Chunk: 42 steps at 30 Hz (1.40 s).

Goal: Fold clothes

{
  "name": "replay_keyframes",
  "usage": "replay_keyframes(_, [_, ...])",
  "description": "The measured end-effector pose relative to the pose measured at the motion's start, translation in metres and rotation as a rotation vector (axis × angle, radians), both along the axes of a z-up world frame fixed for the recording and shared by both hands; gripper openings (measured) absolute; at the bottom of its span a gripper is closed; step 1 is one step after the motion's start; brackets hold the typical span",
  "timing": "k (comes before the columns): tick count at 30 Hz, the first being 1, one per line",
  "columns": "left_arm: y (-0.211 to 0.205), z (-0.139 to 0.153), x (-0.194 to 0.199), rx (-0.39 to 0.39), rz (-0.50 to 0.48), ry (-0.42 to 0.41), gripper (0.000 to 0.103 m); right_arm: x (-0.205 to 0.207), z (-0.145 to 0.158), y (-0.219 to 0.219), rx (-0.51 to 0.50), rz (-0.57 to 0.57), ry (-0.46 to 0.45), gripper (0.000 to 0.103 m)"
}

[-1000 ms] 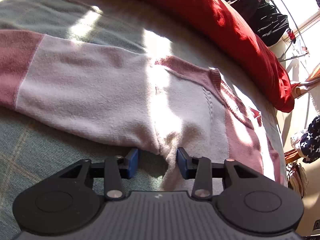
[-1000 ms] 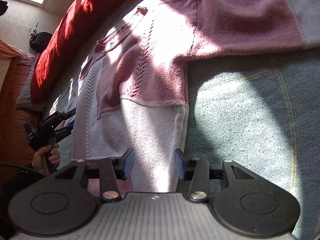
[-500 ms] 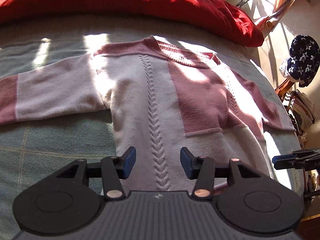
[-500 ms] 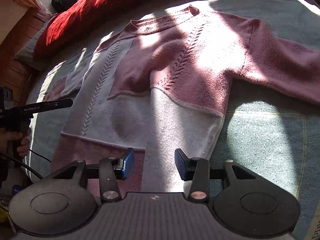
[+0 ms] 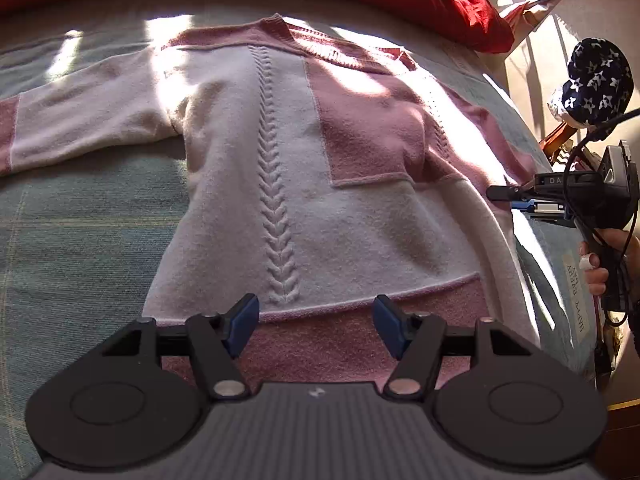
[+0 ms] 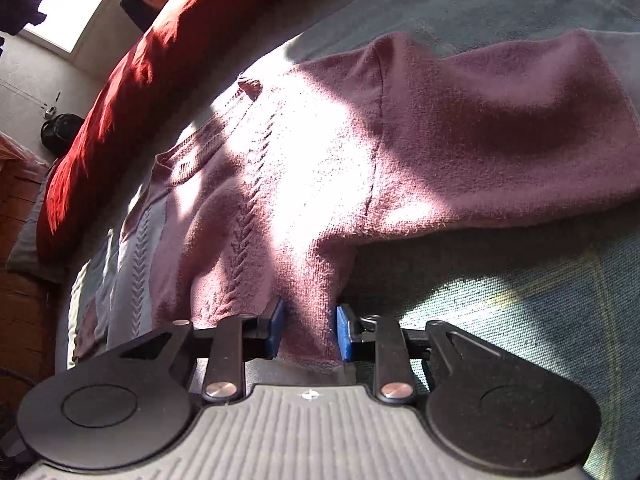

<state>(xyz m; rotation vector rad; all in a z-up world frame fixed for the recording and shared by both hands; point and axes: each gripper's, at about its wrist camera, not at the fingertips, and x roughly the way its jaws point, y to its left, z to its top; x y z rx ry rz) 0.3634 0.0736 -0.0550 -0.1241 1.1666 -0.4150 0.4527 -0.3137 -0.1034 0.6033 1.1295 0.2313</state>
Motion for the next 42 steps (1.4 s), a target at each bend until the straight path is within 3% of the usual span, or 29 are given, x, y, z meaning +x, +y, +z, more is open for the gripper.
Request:
replay_keyframes(8, [-0.022,0.004,-0.008,0.039,-0.113,-0.01,0.067,0.018,0.03,-0.027,-0.245,0.012,-0.062,0.006])
replay_keyframes(11, [-0.035,0.007,-0.012,0.049,-0.174,-0.034,0.071,0.015,0.03,-0.032,-0.121,0.033,-0.042,0.018])
replay_keyframes(12, [-0.038,0.007,-0.012,0.042,-0.182,-0.031,0.071,0.011,0.027,-0.029,-0.096,0.037,-0.029,0.032])
replay_keyframes(14, [-0.042,0.005,-0.013,0.036,-0.185,-0.023,0.071,0.001,0.018,-0.022,-0.048,0.039,0.004,0.048])
replay_keyframes(17, [-0.046,0.002,-0.015,0.031,-0.18,-0.007,0.071,-0.009,-0.001,-0.011,0.028,0.038,0.055,0.048])
replay_keyframes(18, [-0.046,0.001,-0.017,0.032,-0.181,-0.002,0.071,-0.011,-0.005,-0.006,0.04,0.042,0.055,0.044])
replay_keyframes(19, [-0.046,0.0,-0.018,0.033,-0.183,0.002,0.071,-0.013,-0.007,-0.001,0.047,0.047,0.048,0.036])
replay_keyframes(20, [-0.047,0.0,-0.02,0.034,-0.184,0.006,0.071,-0.013,-0.005,0.002,0.037,0.058,0.039,0.011])
replay_keyframes(24, [-0.048,-0.002,-0.026,0.038,-0.19,0.024,0.071,-0.008,0.017,0.004,-0.075,0.1,-0.02,0.011])
replay_keyframes(27, [-0.048,-0.004,-0.029,0.042,-0.194,0.028,0.071,-0.001,0.031,0.0,-0.262,0.13,-0.055,0.012])
replay_keyframes(30, [-0.048,-0.004,-0.031,0.055,-0.212,0.008,0.071,0.001,0.039,0.003,-0.309,0.172,-0.055,0.017])
replay_keyframes(34, [-0.055,-0.008,-0.043,0.147,-0.308,-0.056,0.071,-0.019,0.057,0.025,-0.459,0.267,-0.114,0.023])
replay_keyframes(35, [-0.057,-0.011,-0.047,0.171,-0.338,-0.067,0.072,-0.029,0.064,0.033,-0.477,0.3,-0.143,0.029])
replay_keyframes(36, [-0.058,-0.014,-0.051,0.19,-0.367,-0.067,0.074,-0.038,0.069,0.04,-0.475,0.332,-0.165,0.038])
replay_keyframes(39, [-0.06,-0.024,-0.062,0.238,-0.44,-0.069,0.081,-0.062,0.072,0.069,-0.41,0.488,-0.197,0.044])
replay_keyframes(42, [-0.058,-0.027,-0.062,0.244,-0.427,-0.066,0.094,-0.084,0.054,0.102,-0.436,0.654,-0.175,0.05])
